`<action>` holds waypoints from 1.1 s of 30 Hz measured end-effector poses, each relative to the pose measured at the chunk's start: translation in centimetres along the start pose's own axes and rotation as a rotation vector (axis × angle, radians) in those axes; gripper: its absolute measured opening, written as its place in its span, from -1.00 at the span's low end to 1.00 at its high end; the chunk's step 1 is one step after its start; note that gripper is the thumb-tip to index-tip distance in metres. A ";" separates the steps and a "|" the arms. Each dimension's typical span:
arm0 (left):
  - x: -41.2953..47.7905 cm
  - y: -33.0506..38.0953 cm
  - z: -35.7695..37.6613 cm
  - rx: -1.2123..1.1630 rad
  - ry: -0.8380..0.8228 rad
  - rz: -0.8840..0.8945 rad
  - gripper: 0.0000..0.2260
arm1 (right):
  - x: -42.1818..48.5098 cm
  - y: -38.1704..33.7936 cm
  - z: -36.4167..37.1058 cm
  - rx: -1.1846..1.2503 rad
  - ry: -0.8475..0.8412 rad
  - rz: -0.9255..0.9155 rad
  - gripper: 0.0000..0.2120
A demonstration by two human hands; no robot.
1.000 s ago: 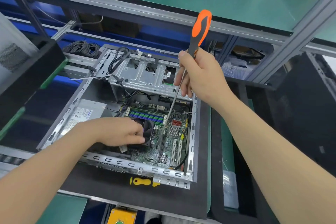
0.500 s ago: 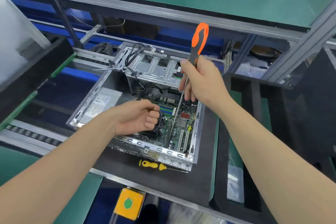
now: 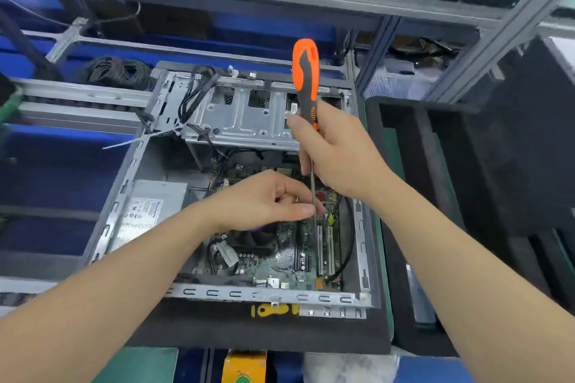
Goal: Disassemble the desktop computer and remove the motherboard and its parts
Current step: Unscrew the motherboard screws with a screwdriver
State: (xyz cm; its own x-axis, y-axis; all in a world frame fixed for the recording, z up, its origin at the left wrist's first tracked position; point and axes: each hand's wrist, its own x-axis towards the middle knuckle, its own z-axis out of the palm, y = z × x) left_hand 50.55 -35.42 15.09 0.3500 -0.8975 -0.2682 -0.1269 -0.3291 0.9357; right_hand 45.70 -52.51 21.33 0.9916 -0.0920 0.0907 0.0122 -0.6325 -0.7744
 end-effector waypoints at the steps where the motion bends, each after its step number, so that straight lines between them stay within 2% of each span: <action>1: 0.2 -0.2 0.1 0.012 0.013 0.027 -0.84 | -0.1 0.1 0.2 -0.009 0.001 -0.003 -0.70; 4: 0.7 -0.8 0.5 0.073 0.050 0.062 -0.86 | -0.4 0.3 0.5 0.000 0.013 0.025 -0.71; 9: 0.7 -1.3 0.0 0.227 0.010 0.076 -0.88 | -0.9 1.0 1.4 0.023 0.013 0.075 -0.61; 14: 0.9 -1.4 0.8 0.314 -0.011 0.016 -0.84 | -2.0 1.7 2.1 0.013 -0.028 0.041 -0.74; 20: 1.4 -1.4 2.2 0.420 -0.020 0.015 -0.69 | -2.9 1.9 2.1 -0.043 -0.037 0.015 -0.80; 22: 1.4 -1.4 2.1 0.373 -0.004 0.036 -0.75 | -3.2 1.6 1.7 -0.039 -0.006 0.013 -0.78; 24: 1.4 -1.5 2.0 0.310 -0.031 0.040 -0.91 | -3.2 1.3 1.1 -0.010 0.036 0.010 -0.75; 26: 1.6 -1.5 2.7 0.417 -0.111 0.049 -0.95 | -3.1 0.8 0.1 0.041 0.088 -0.008 -0.71; 30: 3.4 -0.9 6.0 0.776 -0.253 0.079 -0.75 | -2.7 -0.7 -1.2 0.042 0.098 -0.060 -0.69; 32: 4.4 -0.5 7.3 0.797 -0.258 0.034 -0.66 | -2.8 -1.2 -1.3 0.024 0.071 -0.073 -0.72; 33: 4.8 -0.4 7.7 0.758 -0.259 0.030 -0.68 | -2.9 -1.4 -1.3 0.017 0.055 -0.074 -0.73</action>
State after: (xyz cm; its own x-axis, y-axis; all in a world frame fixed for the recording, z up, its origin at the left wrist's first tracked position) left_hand 45.12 -41.90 11.64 0.1220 -0.9181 -0.3772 -0.7613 -0.3304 0.5579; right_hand 42.63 -52.38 22.94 0.9795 -0.0878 0.1815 0.0874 -0.6262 -0.7747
